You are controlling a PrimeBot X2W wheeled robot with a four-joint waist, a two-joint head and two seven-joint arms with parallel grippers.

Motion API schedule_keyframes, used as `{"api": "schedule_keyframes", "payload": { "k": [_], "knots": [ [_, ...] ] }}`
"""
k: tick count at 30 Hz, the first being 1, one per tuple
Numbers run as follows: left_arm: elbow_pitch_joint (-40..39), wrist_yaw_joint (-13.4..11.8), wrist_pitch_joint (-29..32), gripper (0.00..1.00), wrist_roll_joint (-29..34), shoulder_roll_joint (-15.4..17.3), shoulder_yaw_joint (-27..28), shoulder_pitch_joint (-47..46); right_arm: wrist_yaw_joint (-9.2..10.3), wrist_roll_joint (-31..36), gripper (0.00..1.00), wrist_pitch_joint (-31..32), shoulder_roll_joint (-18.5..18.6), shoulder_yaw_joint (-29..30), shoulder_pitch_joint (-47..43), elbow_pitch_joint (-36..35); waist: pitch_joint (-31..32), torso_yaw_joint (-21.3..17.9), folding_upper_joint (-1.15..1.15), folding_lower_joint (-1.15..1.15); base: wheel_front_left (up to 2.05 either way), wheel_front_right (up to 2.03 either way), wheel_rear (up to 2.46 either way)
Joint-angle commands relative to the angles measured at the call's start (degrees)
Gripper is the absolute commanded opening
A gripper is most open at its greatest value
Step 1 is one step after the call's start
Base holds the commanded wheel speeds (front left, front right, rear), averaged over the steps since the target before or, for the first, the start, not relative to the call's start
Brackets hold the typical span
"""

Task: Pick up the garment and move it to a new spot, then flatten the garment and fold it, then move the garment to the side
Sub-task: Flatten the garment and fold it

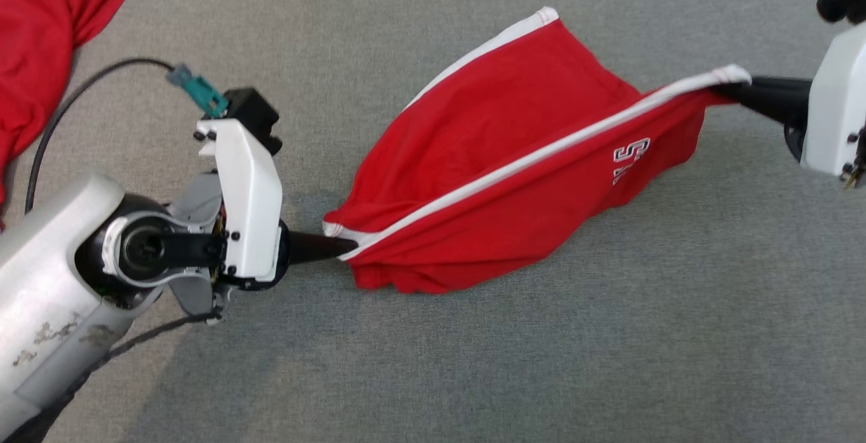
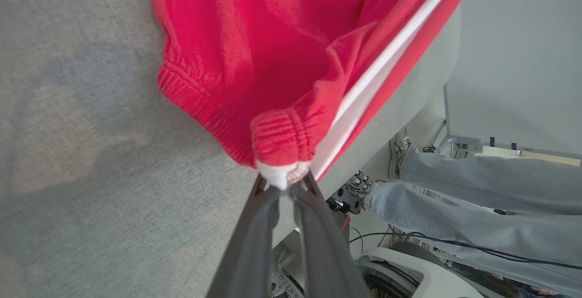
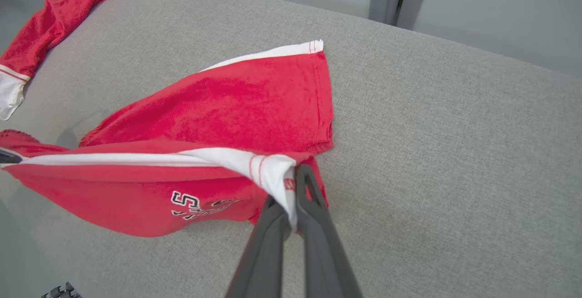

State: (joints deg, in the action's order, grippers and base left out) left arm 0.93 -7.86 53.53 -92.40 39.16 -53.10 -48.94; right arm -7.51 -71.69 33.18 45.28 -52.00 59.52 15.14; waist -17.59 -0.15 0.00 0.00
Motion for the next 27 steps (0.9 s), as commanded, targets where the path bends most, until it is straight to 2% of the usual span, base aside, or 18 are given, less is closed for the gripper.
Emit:
{"api": "schedule_keyframes", "payload": {
  "k": [1,7,14,26,27],
  "knots": [
    [1.0,-0.4,0.9,0.00,-0.3,-0.5,0.4,-2.1,0.03,0.2,0.00,0.7,-0.4,0.7,1.8,1.5,-3.4,2.0,0.00,0.00,0.00,0.00,0.00],
    [6.6,-1.8,4.6,0.00,-0.3,-5.2,1.0,-10.3,0.03,2.1,0.00,3.0,-3.8,0.3,11.2,8.4,-9.3,4.8,0.00,0.00,0.00,0.00,0.00],
    [11.2,-1.6,4.0,0.00,0.2,-8.9,2.3,-14.9,0.03,4.0,0.00,2.9,-6.2,-1.8,18.2,14.5,-13.3,7.4,0.00,0.00,0.00,0.00,0.00],
    [16.6,-1.7,3.0,0.00,0.3,-12.7,4.0,-19.5,0.03,5.4,0.00,-1.2,-8.6,-6.3,24.7,21.2,-16.6,9.4,0.00,0.00,0.00,0.00,0.00],
    [16.8,-1.7,2.7,0.44,0.4,-12.9,4.1,-19.6,0.03,5.3,0.18,-1.9,-8.9,-6.6,24.9,21.9,-16.5,9.4,0.00,0.00,0.00,0.00,0.00]
  ]
}}
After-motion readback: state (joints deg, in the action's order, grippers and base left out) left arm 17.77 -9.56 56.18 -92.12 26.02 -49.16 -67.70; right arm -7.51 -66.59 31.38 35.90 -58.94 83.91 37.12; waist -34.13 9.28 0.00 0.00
